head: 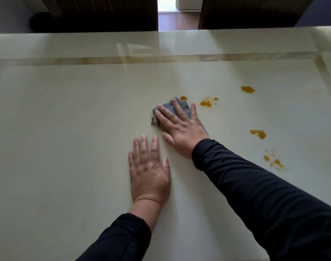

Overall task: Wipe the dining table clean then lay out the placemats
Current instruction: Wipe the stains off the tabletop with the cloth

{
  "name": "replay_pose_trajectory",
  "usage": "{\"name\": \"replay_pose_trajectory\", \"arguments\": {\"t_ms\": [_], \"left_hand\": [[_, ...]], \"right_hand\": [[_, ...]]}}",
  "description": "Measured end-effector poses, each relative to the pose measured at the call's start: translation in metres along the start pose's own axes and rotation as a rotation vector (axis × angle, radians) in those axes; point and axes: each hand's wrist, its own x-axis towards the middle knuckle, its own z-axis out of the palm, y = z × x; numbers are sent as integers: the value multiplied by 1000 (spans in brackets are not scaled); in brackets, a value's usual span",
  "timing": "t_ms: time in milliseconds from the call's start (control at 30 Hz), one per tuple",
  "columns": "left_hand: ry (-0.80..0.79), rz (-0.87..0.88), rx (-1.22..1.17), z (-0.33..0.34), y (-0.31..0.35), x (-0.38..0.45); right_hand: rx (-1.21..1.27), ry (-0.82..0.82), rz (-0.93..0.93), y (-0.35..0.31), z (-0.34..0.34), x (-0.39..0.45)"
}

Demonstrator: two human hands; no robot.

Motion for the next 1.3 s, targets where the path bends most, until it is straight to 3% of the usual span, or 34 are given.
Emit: {"name": "replay_pose_trajectory", "arguments": {"t_ms": [200,433,667,767,867,1067,1233,1300], "left_hand": [[-40,17,26,0,-1,2],[-60,4,63,1,-1,3],[-64,6,35,-2,-2,3],[-53,10,31,-1,-3,3],[-64,5,31,-1,-2,3],[-68,7,40,-1,-3,4],[-51,6,27,-1,-2,3],[-49,1,31,0,-2,3]], "right_hand": [[104,31,252,15,-6,23],[29,9,-23,23,-3,8],[118,35,388,53,-7,20],[104,47,319,37,1,-11],[61,9,191,64,-3,-16],[162,26,523,98,-6,-5],[96,19,312,65,12,-85],[97,4,311,79,14,-97]]}}
